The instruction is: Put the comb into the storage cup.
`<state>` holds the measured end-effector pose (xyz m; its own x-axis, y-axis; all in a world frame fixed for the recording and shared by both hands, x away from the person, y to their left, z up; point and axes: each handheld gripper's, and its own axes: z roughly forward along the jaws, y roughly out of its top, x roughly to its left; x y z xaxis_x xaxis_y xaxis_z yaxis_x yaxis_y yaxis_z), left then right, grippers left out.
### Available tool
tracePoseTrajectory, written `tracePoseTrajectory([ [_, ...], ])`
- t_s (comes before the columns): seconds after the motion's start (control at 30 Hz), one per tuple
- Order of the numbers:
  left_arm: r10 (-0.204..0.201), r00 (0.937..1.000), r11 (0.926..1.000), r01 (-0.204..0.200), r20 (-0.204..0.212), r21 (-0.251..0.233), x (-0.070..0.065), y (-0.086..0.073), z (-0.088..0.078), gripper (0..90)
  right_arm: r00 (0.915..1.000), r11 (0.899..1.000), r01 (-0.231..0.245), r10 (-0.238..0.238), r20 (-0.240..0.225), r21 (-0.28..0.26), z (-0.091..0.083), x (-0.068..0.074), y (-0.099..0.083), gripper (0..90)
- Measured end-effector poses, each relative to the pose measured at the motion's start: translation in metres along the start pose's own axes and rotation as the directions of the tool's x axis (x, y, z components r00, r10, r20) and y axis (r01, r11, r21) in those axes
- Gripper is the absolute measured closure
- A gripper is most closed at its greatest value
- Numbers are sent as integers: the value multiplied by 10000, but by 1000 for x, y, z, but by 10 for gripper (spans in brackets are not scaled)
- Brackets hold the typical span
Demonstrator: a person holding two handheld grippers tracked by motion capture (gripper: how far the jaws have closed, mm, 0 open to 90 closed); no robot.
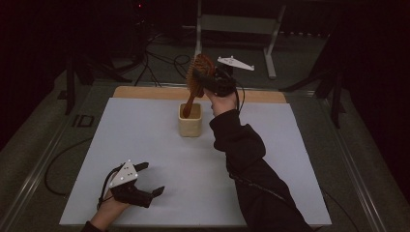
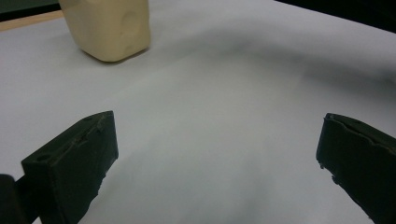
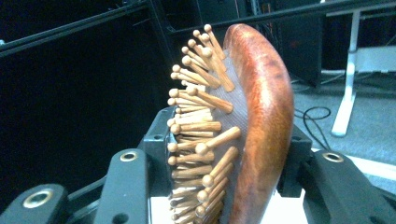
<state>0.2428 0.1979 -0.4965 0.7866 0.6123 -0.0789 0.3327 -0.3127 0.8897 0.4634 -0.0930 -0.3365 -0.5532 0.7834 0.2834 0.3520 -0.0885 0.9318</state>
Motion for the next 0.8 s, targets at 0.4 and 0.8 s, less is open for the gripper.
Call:
tracePoseTrajectory([
  [0.4, 9, 9999, 10000, -9, 125, 4, 0, 0, 0, 0, 9999, 9985, 80, -86, 111, 537, 18, -4, -26, 516],
  [0.8, 23, 9999, 10000, -23, 153, 3, 0, -1, 1, 0, 9994, 9959, -348, 350, -1, 837, 27, -12, -49, 516],
])
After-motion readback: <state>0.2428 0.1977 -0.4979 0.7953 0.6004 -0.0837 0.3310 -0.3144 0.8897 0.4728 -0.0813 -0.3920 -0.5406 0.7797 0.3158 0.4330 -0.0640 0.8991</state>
